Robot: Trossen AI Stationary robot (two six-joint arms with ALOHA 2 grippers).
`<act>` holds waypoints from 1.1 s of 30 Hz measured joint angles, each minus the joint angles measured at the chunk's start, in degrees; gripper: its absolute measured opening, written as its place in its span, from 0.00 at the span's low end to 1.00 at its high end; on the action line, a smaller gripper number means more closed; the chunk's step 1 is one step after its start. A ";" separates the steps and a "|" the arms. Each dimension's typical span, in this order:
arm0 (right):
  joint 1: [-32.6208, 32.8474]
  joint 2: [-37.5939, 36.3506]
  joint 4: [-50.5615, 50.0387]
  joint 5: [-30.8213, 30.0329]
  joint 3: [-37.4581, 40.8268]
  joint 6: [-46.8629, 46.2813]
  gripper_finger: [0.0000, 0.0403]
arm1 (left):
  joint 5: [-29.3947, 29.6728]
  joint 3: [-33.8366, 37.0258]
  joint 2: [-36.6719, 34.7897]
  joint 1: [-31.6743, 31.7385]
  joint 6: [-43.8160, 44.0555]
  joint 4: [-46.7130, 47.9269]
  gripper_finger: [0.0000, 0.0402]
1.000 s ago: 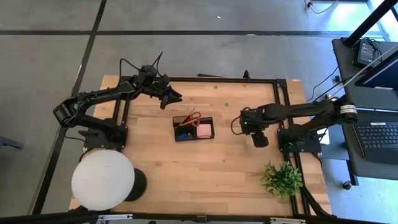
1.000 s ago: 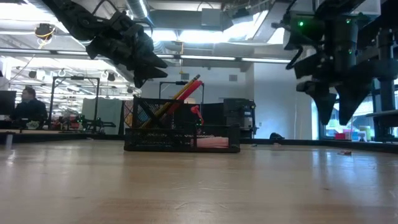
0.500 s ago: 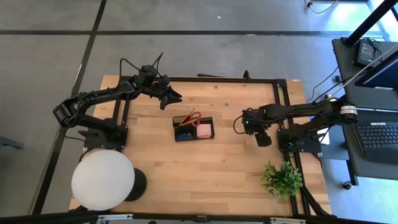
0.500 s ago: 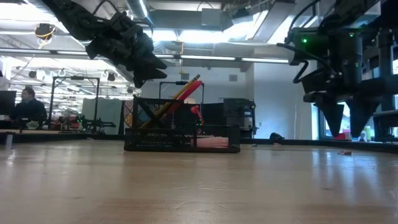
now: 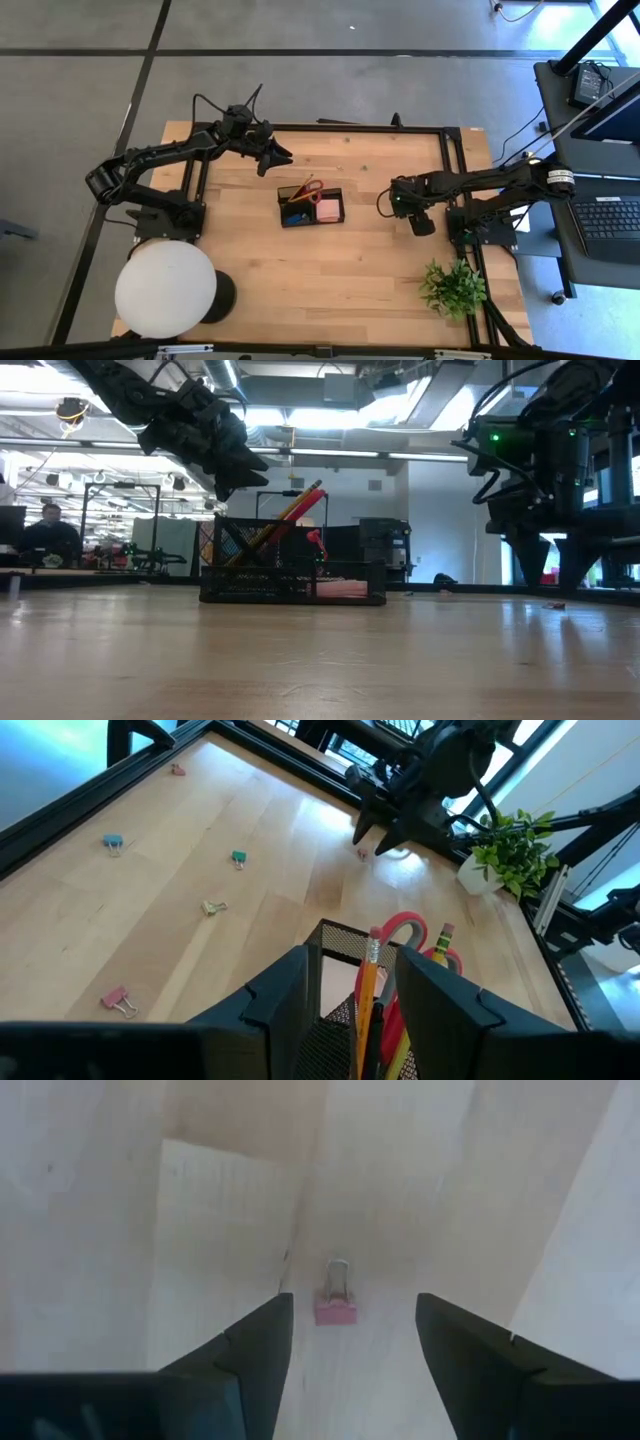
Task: Pick and place office supplies into organizer
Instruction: Put the pink binder clip into the desk organizer
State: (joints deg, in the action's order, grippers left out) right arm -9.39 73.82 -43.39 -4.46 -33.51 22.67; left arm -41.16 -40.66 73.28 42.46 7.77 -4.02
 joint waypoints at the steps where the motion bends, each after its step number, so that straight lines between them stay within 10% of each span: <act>1: 0.00 0.00 0.12 0.02 0.31 0.10 0.54 | -0.01 0.00 0.01 0.01 0.00 -0.02 0.37; 33: 0.00 0.00 5.11 0.69 4.06 1.80 0.54 | -0.01 0.00 0.02 0.00 1.99 -0.02 0.37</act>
State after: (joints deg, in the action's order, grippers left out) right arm -9.39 73.82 -38.28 -3.77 -29.45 24.47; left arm -41.17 -40.66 73.30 42.46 9.76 -4.03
